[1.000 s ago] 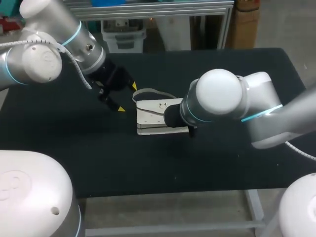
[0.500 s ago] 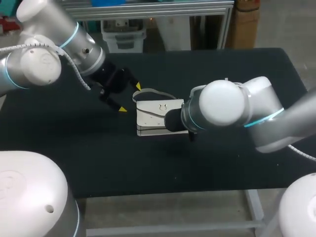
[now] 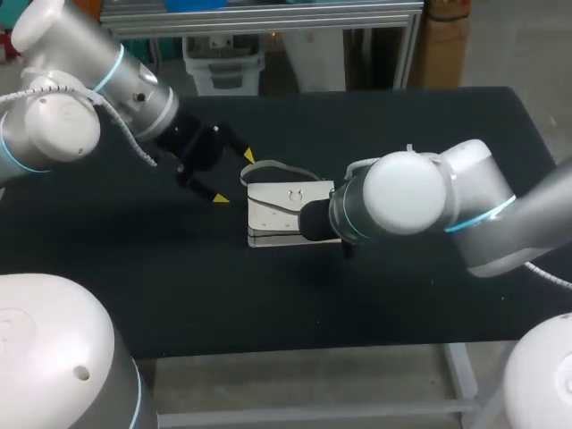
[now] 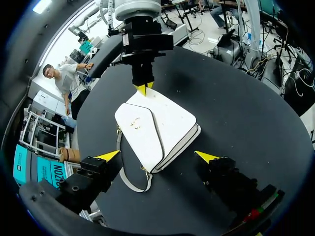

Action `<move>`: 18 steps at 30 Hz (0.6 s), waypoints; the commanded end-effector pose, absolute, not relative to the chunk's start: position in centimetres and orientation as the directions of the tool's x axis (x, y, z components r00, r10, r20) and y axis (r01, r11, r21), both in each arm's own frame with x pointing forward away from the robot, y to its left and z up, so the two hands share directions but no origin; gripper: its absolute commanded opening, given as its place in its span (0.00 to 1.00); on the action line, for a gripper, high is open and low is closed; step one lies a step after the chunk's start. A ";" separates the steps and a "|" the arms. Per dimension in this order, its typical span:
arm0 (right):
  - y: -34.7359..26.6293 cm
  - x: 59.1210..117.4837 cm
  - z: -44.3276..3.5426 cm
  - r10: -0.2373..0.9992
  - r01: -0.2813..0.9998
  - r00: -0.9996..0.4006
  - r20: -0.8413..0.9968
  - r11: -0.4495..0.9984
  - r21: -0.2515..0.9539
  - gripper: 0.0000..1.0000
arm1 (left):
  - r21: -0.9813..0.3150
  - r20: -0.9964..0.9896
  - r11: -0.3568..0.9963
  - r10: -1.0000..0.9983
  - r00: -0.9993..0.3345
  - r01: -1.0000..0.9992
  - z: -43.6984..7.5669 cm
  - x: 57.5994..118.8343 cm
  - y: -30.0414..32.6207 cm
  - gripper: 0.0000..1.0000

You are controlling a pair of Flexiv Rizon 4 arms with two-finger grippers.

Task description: Pick up the bag, open it, inspect its contents, close it, and place it on the opposite side

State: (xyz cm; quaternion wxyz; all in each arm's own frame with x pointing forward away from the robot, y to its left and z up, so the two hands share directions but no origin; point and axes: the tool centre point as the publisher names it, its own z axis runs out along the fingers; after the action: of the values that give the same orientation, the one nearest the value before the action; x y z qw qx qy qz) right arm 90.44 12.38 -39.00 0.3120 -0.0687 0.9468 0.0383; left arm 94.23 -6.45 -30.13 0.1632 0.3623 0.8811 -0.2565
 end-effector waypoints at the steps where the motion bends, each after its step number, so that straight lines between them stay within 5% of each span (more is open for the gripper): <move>1: 12.3 90.3 -39.6 -0.106 -0.155 -0.793 -0.600 0.987 0.031 0.00 | -0.334 -0.475 0.605 0.554 -0.683 0.723 -30.2 94.2 -6.4 1.00; 9: 12.3 90.3 -39.6 -0.106 -0.155 -0.793 -0.600 0.987 0.031 0.00 | -0.316 -0.542 0.550 0.565 -0.623 0.773 -29.9 94.4 -8.1 1.00; 18: 12.3 90.3 -39.6 -0.106 -0.155 -0.793 -0.600 0.987 0.031 0.00 | -0.296 -0.625 0.488 0.552 -0.552 0.822 -30.8 93.3 -9.9 0.85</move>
State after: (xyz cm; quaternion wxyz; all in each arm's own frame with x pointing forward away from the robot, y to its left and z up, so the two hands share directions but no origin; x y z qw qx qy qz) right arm 90.46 12.38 -39.01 0.3118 -0.0689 0.9469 0.0376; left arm 93.49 -9.89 -29.98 0.2095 0.4193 0.8368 -0.2830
